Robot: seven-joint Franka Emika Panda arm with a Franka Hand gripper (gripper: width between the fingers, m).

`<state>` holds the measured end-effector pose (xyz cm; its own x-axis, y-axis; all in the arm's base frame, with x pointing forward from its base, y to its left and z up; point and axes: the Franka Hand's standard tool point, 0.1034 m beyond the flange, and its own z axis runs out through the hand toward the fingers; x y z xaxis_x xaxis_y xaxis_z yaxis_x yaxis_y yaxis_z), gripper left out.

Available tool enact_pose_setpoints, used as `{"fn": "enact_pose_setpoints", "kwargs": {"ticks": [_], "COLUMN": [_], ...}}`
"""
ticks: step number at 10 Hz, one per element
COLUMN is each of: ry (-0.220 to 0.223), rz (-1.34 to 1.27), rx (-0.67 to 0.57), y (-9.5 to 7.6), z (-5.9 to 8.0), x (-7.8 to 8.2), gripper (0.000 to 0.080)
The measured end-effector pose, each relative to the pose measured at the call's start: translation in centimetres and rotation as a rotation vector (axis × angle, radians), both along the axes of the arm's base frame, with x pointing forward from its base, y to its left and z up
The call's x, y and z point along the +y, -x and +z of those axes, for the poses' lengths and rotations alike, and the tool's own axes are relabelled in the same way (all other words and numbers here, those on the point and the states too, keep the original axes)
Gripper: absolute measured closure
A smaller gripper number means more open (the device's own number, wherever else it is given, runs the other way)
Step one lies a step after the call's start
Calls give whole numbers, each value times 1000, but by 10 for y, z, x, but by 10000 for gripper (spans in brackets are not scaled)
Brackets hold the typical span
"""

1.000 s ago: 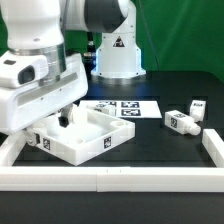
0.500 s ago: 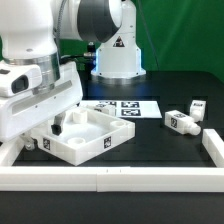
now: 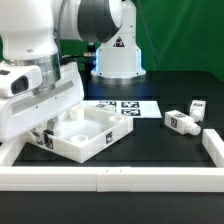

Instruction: Assemble one leg

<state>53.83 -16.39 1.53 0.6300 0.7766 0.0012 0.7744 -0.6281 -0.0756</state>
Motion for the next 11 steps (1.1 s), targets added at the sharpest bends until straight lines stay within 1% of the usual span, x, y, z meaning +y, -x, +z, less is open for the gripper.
{"fn": "enact_pose_setpoints", "kwargs": {"ticks": [2, 3, 4, 6, 8, 10, 11], "ry": [6, 12, 16, 23, 31, 32, 32], "rz": [-169, -254, -336, -449, -546, -510, -509], "rx": [14, 17, 31, 44, 5, 13, 14], "y": [-9, -13, -15, -25, -33, -30, -30], "z": [4, 4, 4, 6, 4, 3, 3], "x": [5, 12, 23, 51, 77, 70, 71], "gripper": [744, 744, 744, 744, 744, 744, 744]}}
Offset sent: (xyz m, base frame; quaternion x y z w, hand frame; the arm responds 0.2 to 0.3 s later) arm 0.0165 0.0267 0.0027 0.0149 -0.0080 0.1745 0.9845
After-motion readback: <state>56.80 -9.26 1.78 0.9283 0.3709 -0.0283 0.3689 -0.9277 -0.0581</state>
